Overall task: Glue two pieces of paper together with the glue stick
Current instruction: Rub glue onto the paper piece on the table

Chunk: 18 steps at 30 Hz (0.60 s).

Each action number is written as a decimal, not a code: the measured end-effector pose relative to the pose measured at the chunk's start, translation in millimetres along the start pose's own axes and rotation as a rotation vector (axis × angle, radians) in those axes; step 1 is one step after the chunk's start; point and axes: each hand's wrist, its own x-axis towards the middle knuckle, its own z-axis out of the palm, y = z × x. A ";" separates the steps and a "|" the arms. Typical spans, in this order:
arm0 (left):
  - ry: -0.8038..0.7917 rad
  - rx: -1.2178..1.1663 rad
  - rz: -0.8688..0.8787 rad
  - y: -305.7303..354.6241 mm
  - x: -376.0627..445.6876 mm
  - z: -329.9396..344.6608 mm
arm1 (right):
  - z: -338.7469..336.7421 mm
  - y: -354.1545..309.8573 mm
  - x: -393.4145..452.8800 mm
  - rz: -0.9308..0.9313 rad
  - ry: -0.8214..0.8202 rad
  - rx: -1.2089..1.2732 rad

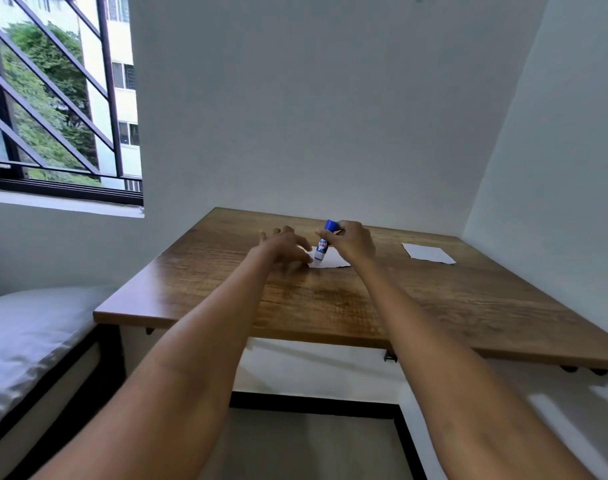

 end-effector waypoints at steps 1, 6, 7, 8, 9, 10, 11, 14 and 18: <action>-0.013 0.011 -0.004 0.7 0.9 1.7 | 0.1 0.6 0.0 0.002 0.001 -0.009; -0.030 0.029 -0.016 0.1 6.3 4.0 | 0.7 2.4 -0.6 -0.009 -0.001 0.006; -0.029 0.032 -0.018 -0.4 7.2 4.5 | 0.9 3.0 -0.9 -0.009 -0.003 0.007; -0.027 0.032 -0.021 -1.5 7.9 4.6 | 1.0 3.5 -1.0 -0.004 -0.003 0.011; -0.026 0.027 -0.025 -2.7 8.7 4.9 | 0.6 4.6 -1.1 0.002 -0.003 0.014; -0.023 0.021 -0.029 -4.0 9.7 5.5 | -0.3 6.2 -0.9 0.008 -0.004 0.018; -0.021 0.016 -0.031 -4.9 10.6 6.2 | -1.7 8.0 -0.8 0.012 -0.005 0.020; -0.023 0.015 -0.028 -5.8 13.3 7.4 | -8.6 14.3 0.0 0.026 -0.005 0.006; -0.022 -0.011 -0.036 -7.4 16.0 8.2 | -22.0 24.5 2.4 0.071 0.006 -0.003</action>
